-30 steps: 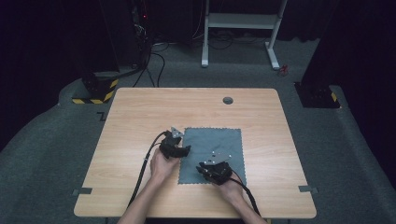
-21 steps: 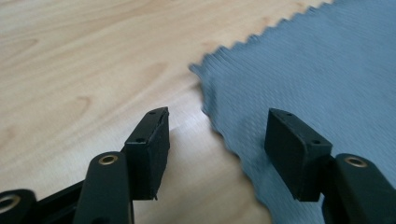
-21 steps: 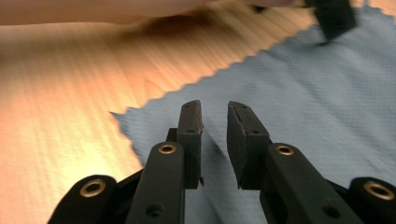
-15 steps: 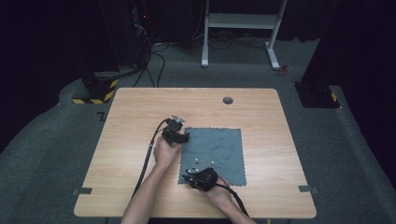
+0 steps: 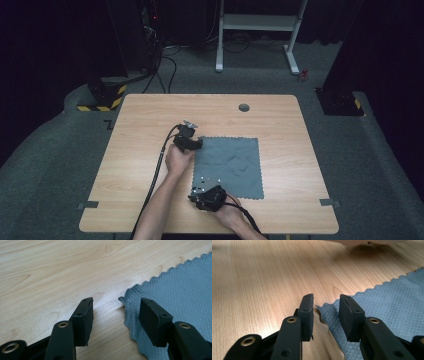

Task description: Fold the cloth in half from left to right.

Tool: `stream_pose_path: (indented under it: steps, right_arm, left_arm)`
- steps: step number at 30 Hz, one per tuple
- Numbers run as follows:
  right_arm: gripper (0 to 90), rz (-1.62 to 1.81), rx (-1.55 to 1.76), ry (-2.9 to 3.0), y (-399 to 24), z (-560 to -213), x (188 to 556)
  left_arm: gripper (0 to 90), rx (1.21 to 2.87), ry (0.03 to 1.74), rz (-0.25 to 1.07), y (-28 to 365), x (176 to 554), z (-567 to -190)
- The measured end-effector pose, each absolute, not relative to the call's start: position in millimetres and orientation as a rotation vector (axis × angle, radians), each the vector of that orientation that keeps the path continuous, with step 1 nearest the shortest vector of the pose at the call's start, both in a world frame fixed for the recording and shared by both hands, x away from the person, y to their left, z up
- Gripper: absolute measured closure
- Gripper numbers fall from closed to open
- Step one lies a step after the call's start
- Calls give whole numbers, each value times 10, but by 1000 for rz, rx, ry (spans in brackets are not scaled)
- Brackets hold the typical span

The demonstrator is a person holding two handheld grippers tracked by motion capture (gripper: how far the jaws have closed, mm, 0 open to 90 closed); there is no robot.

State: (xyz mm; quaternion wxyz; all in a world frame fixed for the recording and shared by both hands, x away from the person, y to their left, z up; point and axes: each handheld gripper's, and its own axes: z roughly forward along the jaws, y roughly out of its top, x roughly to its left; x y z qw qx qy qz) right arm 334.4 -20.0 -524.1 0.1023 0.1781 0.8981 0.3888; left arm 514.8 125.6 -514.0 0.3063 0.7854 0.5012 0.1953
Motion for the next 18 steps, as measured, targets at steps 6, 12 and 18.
stream_pose_path:
  steps: [6,12,18]
  right_arm:
    - [756,1148,537,2635,-224,-5247,3340]
    - [843,1120,528,2617,-207,-5241,3311]
    - [894,1086,524,2603,-195,-5234,3303]
  left_arm:
    - [545,2057,1310,513,1253,5167,-5150]
    - [701,2085,1295,492,1201,5202,-5127]
    - [847,2101,1269,470,1176,5216,-5119]
